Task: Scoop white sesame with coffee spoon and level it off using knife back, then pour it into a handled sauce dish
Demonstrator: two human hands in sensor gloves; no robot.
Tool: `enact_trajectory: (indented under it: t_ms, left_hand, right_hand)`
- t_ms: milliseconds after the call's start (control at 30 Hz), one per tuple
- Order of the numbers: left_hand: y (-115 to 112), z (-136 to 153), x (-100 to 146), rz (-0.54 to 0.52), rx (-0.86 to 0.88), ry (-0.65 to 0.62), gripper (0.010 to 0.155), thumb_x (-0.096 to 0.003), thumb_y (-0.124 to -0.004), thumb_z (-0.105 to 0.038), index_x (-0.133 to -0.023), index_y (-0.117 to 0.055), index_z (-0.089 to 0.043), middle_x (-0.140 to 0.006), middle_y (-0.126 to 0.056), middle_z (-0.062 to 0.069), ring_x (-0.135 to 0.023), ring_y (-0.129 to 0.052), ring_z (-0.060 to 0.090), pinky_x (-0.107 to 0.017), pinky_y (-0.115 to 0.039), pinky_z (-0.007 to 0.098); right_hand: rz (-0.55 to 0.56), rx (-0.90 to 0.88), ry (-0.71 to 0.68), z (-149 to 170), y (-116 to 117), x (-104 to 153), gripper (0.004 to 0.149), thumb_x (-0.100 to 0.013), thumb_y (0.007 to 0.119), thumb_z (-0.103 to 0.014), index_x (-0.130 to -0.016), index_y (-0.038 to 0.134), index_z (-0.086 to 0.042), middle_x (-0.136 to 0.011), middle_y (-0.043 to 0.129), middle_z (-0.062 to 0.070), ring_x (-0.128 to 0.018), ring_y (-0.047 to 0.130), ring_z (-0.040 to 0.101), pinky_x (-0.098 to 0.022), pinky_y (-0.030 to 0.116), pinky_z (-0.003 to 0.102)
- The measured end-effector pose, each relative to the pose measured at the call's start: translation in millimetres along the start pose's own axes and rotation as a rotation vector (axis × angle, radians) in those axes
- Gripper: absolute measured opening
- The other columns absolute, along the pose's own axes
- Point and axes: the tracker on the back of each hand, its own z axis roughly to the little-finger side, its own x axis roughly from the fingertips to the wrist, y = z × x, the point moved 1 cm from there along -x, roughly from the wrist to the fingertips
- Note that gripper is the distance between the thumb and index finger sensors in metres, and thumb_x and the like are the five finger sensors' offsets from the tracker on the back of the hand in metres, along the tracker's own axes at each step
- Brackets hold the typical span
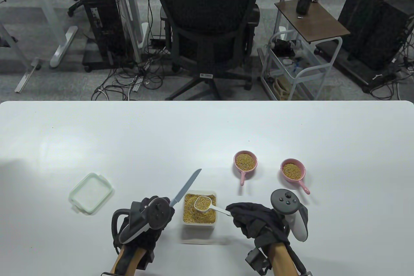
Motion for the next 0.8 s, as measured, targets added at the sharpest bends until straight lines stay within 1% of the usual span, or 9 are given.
enact_trajectory:
  t_ms: [100,133,333,433,567,700,800]
  left_hand:
    - [-1,15,-3,0.016,-0.02,0.08,0.045,-0.0574,-0.078,-0.047,-0.095,-0.084,-0.023,-0.078,-0.096,0.001,-0.064,-0.099,0.023,-0.062,-0.077,0.048]
    - [-5,21,-5,0.053,-0.034,0.109,0.045,-0.0574,-0.078,-0.047,-0.095,-0.084,-0.023,-0.078,-0.096,0.001,-0.064,-0.099,0.023,-0.062,-0.077,0.048]
    - [-29,47,-16,0.157,-0.004,0.219,0.047,-0.0556,-0.08,-0.048,-0.094,-0.086,-0.022,-0.076,-0.098,0.001,-0.062,-0.101,0.022,-0.061,-0.078,0.047]
    - [-33,55,-19,0.147,-0.023,0.268,0.047,-0.0539,-0.079,-0.049,-0.092,-0.087,-0.023,-0.075,-0.099,0.0,-0.06,-0.102,0.021,-0.059,-0.08,0.046]
    - [-36,59,-20,0.147,-0.035,0.303,0.045,-0.0518,-0.078,-0.051,-0.088,-0.089,-0.026,-0.07,-0.1,-0.002,-0.056,-0.103,0.02,-0.057,-0.081,0.045]
    - [-36,55,-21,0.134,-0.113,0.33,0.046,-0.0491,-0.081,-0.053,-0.084,-0.09,-0.026,-0.067,-0.1,-0.002,-0.053,-0.102,0.019,-0.056,-0.081,0.045]
    - [-37,54,-23,0.12,-0.179,0.351,0.045,-0.0463,-0.082,-0.056,-0.08,-0.091,-0.027,-0.062,-0.1,-0.004,-0.05,-0.102,0.018,-0.055,-0.082,0.045]
  right_hand:
    - [-0.002,0.001,-0.001,0,0,0,0.039,-0.061,0.078,-0.029,-0.092,0.089,-0.009,-0.058,0.098,0.006,-0.027,0.092,0.014,-0.037,0.081,0.045]
    - [-0.001,0.004,-0.001,0,1,0,0.039,-0.061,0.078,-0.029,-0.092,0.089,-0.009,-0.057,0.098,0.006,-0.027,0.092,0.014,-0.037,0.081,0.045]
    - [0.003,0.004,-0.002,0,0,0,0.039,-0.061,0.078,-0.029,-0.092,0.089,-0.009,-0.058,0.098,0.006,-0.027,0.092,0.014,-0.037,0.081,0.045]
    - [0.002,-0.001,-0.002,0,0,1,0.039,-0.061,0.078,-0.029,-0.092,0.089,-0.009,-0.058,0.098,0.006,-0.027,0.092,0.014,-0.037,0.081,0.045]
    - [0.001,-0.004,0.003,0,0,1,0.039,-0.061,0.078,-0.029,-0.092,0.089,-0.009,-0.058,0.098,0.006,-0.027,0.092,0.014,-0.037,0.081,0.045]
    - [0.007,-0.001,0.003,0,0,1,0.039,-0.061,0.078,-0.029,-0.092,0.089,-0.009,-0.058,0.098,0.006,-0.027,0.092,0.014,-0.037,0.081,0.045]
    - [0.009,0.0,0.002,0,-1,2,0.039,-0.061,0.078,-0.029,-0.092,0.089,-0.009,-0.058,0.098,0.006,-0.027,0.092,0.014,-0.037,0.081,0.045]
